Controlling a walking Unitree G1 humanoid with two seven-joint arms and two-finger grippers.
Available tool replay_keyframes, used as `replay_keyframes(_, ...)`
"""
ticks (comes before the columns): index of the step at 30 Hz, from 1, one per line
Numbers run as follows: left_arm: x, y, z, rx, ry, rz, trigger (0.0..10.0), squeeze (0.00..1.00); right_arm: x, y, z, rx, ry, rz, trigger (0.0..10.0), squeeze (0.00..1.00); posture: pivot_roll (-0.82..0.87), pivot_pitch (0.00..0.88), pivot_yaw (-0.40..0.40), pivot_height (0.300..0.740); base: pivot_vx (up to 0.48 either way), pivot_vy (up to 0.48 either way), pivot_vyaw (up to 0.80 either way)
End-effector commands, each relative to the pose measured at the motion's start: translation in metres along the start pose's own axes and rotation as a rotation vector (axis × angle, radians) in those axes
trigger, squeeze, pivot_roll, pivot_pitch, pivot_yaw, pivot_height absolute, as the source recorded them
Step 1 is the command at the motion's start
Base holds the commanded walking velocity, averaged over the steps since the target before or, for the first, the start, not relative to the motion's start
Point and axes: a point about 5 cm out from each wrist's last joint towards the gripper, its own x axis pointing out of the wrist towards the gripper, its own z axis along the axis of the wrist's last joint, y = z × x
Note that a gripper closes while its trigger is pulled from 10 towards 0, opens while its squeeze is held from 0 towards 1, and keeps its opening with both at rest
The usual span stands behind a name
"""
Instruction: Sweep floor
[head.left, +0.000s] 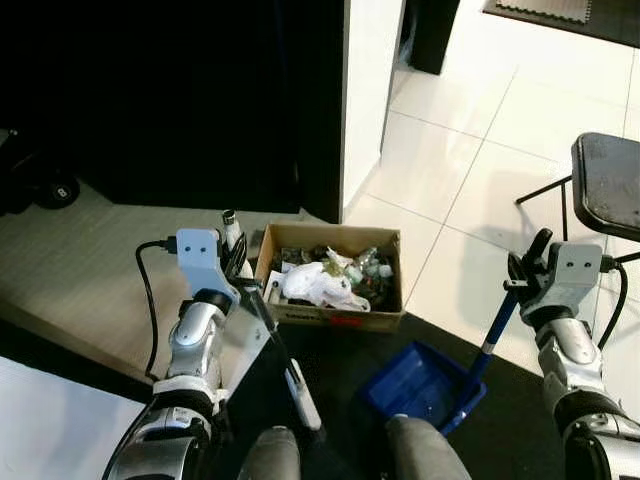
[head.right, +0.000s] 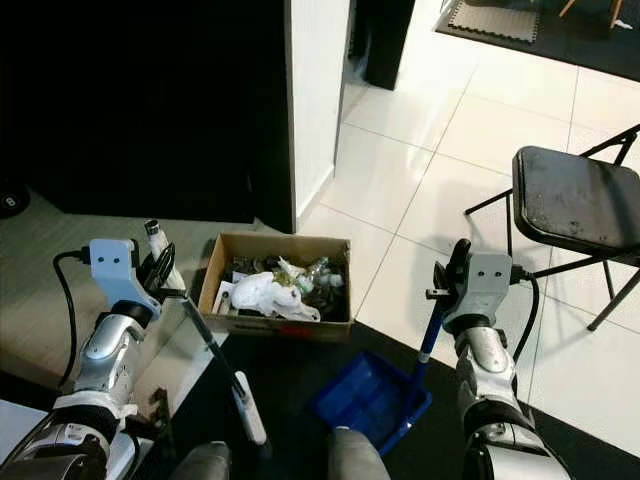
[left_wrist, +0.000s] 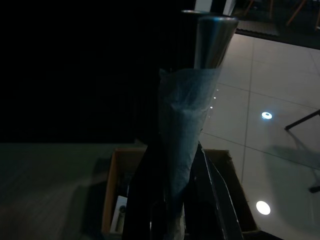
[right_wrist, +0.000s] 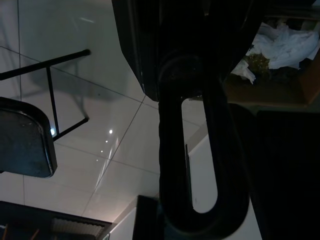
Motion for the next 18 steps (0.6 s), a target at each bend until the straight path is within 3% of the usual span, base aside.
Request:
replay_keyframes(1, 0.0020, 0.0017, 0.0044, 0.001, -0.017, 0.005, 10.0, 0.00, 0.0021, 0.0054, 0.0007, 0.010, -0.002, 0.017, 10.0, 0.00, -0.02, 0.013, 0.013, 0.740, 0.000, -0.412, 0.00)
replay_keyframes(18, 0.0022, 0.0012, 0.0049, 0.000, -0.016, 0.008, 10.0, 0.00, 0.0022, 0.0057, 0.0009, 0.010, -0.001, 0.019, 10.0, 0.00, -0.02, 0.015, 0.013, 0.740, 0.000, -0.419, 0.00)
